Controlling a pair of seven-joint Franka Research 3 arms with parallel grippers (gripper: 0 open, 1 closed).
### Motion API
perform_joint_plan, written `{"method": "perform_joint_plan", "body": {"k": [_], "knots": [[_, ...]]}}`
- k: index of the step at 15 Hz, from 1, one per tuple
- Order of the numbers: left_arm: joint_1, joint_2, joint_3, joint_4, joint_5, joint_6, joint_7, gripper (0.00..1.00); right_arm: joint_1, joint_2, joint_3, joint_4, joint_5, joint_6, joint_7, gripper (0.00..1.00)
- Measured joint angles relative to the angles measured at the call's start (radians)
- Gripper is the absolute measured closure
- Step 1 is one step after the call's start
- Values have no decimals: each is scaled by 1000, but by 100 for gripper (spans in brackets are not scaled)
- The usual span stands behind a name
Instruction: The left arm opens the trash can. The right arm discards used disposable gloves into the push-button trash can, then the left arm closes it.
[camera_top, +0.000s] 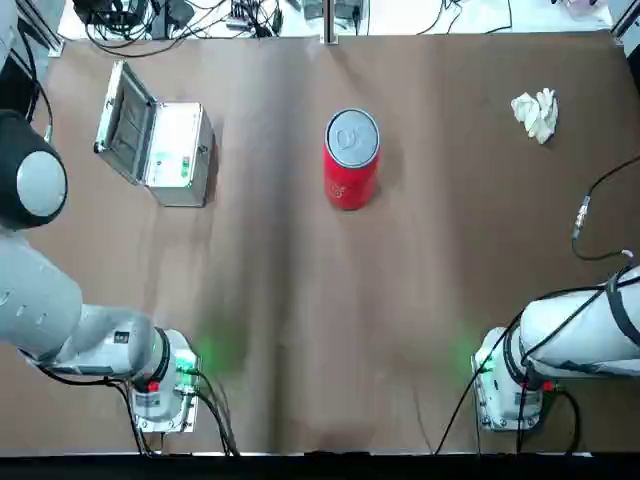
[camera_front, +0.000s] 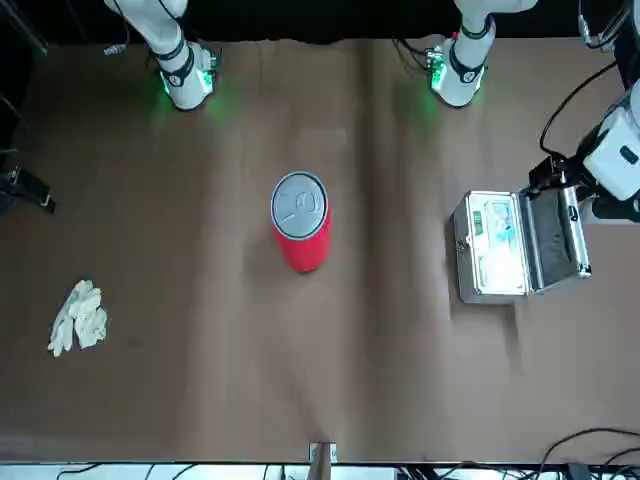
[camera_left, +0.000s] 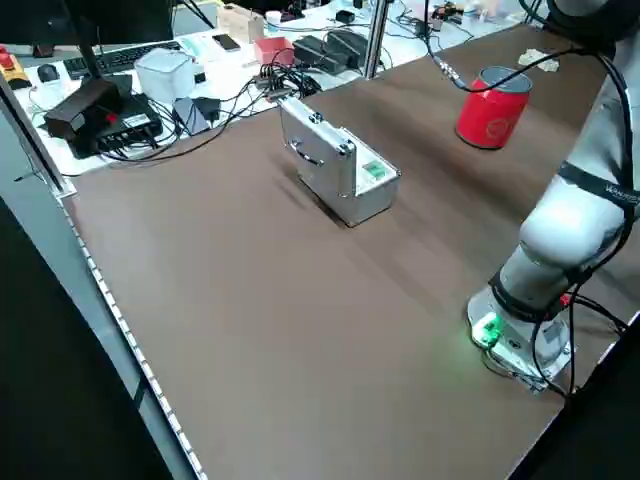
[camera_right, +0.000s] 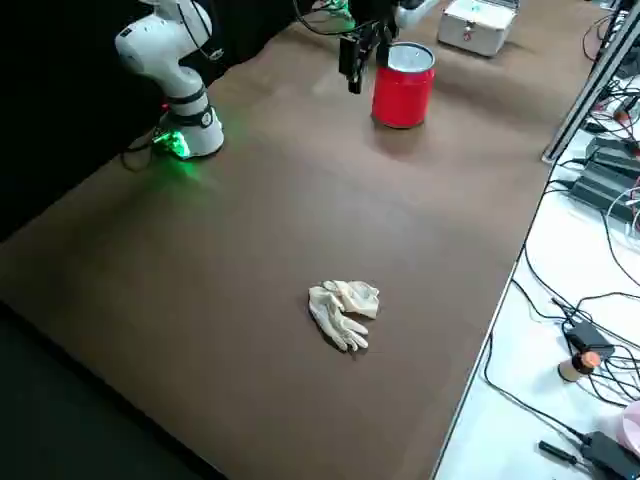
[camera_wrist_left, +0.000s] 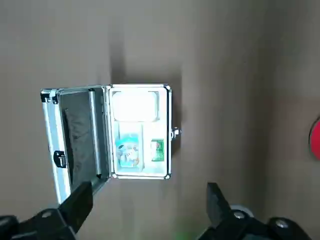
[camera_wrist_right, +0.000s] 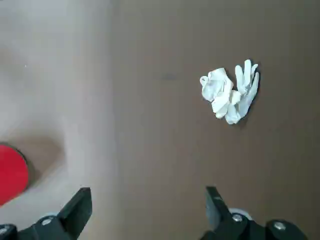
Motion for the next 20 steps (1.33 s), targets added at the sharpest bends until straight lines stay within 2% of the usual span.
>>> {"method": "perform_joint_plan", "body": {"k": [4,7,10,17,20], "knots": [[0,0,0,0,0,0,6,0,31,-46,5,-12,-1,-4,0,0],[-1,1,-1,0,0,0,3,0,42,-106,6,-69,-1,28,2,0],[-27,9,-11,-1,0,0,2,0,43,-121,6,-102,-1,42,2,0],[-218,100,-29,-10,-17,0,-35,0,50,-121,6,-112,-1,45,2,0],[-287,130,-32,-10,-131,0,-126,0,50,-120,6,-118,-2,69,2,0]]}}
